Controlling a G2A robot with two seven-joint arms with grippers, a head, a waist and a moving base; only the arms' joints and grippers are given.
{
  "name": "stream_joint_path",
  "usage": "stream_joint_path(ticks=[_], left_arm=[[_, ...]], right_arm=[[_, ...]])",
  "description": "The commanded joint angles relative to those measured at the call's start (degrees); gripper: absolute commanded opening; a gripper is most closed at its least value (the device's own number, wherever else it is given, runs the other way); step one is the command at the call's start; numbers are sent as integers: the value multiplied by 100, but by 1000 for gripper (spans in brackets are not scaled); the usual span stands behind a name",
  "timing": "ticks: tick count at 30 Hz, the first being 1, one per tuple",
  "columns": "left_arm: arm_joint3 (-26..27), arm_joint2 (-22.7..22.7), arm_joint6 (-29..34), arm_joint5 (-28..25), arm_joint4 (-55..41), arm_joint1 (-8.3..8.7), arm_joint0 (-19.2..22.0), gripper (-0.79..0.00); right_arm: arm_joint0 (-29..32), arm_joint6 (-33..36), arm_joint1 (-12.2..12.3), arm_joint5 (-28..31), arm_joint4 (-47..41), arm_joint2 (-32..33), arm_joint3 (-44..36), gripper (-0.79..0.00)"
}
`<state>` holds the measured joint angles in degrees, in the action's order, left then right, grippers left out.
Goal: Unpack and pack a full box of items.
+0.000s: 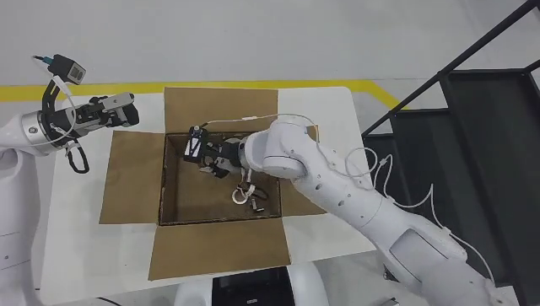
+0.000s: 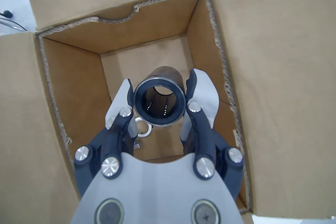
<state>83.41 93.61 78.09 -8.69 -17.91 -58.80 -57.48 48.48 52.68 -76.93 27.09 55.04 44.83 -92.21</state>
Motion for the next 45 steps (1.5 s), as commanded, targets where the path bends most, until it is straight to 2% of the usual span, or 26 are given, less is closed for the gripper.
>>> stream_joint_path(ticks=[1, 10, 16, 21, 27, 35, 45], left_arm=[[0, 0, 0, 0, 0, 0, 0, 0], [0, 0, 0, 0, 0, 0, 0, 0], [0, 0, 0, 0, 0, 0, 0, 0], [0, 0, 0, 0, 0, 0, 0, 0], [0, 0, 0, 0, 0, 0, 0, 0], [0, 0, 0, 0, 0, 0, 0, 0], [0, 0, 0, 0, 0, 0, 0, 0]], right_arm=[[376, 104, 163, 211, -70, 544, -482, -785], [1521, 467, 595, 897, -642, 2135, -1783, -785], [1900, 790, 787, 1048, -820, 3012, -2340, -785], [2099, 1013, 903, 1049, -1051, 3513, -2399, -785], [2105, 1048, 993, 1021, -1117, 3735, -2212, -785], [2138, 588, 1068, 798, -819, 3919, -1943, -785], [1760, -61, 1111, 456, -163, 3828, -1145, -785]])
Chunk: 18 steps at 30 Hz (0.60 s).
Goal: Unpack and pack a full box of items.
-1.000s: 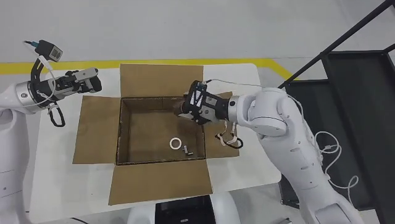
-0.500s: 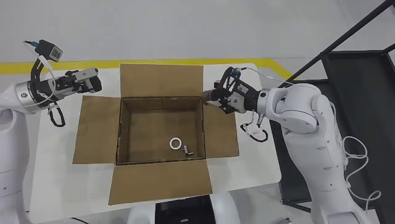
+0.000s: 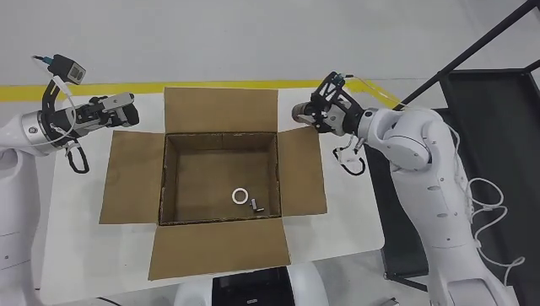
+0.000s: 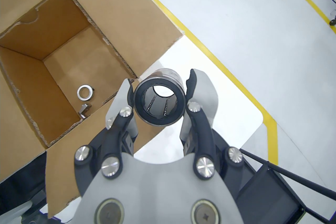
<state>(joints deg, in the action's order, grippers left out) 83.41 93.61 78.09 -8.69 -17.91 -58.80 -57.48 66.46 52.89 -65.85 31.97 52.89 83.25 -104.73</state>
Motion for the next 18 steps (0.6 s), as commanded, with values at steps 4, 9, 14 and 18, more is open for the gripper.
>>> stream_joint_path(ticks=[4, 9, 14, 18], left_arm=[[0, 0, 0, 0, 0, 0, 0, 0], [0, 0, 0, 0, 0, 0, 0, 0], [0, 0, 0, 0, 0, 0, 0, 0], [0, 0, 0, 0, 0, 0, 0, 0]], right_arm=[[-147, -225, 16, -133, 198, -80, 486, -785], [-128, -269, 41, -332, 326, -94, 764, -785], [-9, -322, 80, -470, 404, -1, 903, -785], [60, -312, 106, -585, 442, 36, 1035, -785]])
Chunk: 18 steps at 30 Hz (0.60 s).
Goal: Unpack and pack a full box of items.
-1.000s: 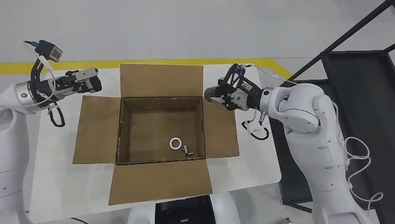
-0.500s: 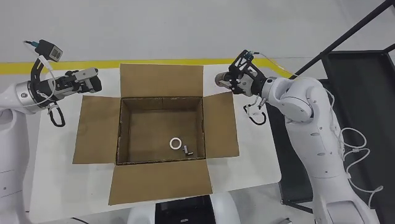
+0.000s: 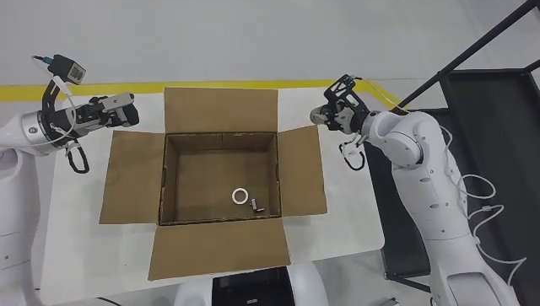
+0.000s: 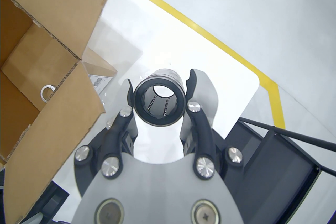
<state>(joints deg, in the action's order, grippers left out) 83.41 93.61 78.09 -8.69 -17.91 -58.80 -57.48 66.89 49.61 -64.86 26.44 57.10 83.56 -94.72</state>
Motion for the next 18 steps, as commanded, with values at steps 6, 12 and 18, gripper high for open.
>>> stream_joint_path(ticks=[6, 12, 18], left_arm=[[0, 0, 0, 0, 0, 0, 0, 0], [0, 0, 0, 0, 0, 0, 0, 0], [0, 0, 0, 0, 0, 0, 0, 0]], right_arm=[[139, 111, 39, -195, 45, 11, 218, -785], [260, 225, 68, -356, 9, 22, 421, -785], [363, 373, 86, -501, -34, -42, 598, -785]])
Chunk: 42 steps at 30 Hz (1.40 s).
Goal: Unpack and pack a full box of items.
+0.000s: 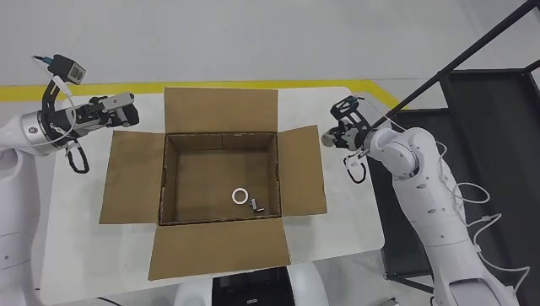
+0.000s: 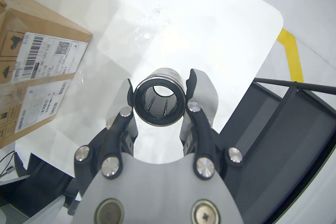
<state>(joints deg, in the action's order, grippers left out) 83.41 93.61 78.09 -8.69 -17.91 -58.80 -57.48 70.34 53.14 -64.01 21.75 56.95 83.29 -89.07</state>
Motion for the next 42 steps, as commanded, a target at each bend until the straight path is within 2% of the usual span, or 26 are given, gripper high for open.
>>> stream_joint_path(ticks=[1, 16, 31, 32, 33, 34, 35, 42], left_arm=[[0, 0, 0, 0, 0, 0, 0, 0], [0, 0, 0, 0, 0, 0, 0, 0], [0, 0, 0, 0, 0, 0, 0, 0], [0, 0, 0, 0, 0, 0, 0, 0], [0, 0, 0, 0, 0, 0, 0, 0], [0, 0, 0, 0, 0, 0, 0, 0], [0, 0, 0, 0, 0, 0, 0, 0], [0, 0, 0, 0, 0, 0, 0, 0]], right_arm=[[33, 46, 3, -52, -35, -35, 62, -785], [9, 153, -2, -349, -29, -432, 593, -785], [-9, -79, -30, -746, 175, -775, 774, -782], [-6, -88, -31, -759, 163, -787, 770, -622], [-2, -93, -32, -771, 159, -797, 762, -403], [4, -98, -32, -784, 151, -805, 747, -65], [13, -99, -31, -796, 148, -810, 732, 0], [151, -105, -8, -911, 125, -746, 390, 0]])
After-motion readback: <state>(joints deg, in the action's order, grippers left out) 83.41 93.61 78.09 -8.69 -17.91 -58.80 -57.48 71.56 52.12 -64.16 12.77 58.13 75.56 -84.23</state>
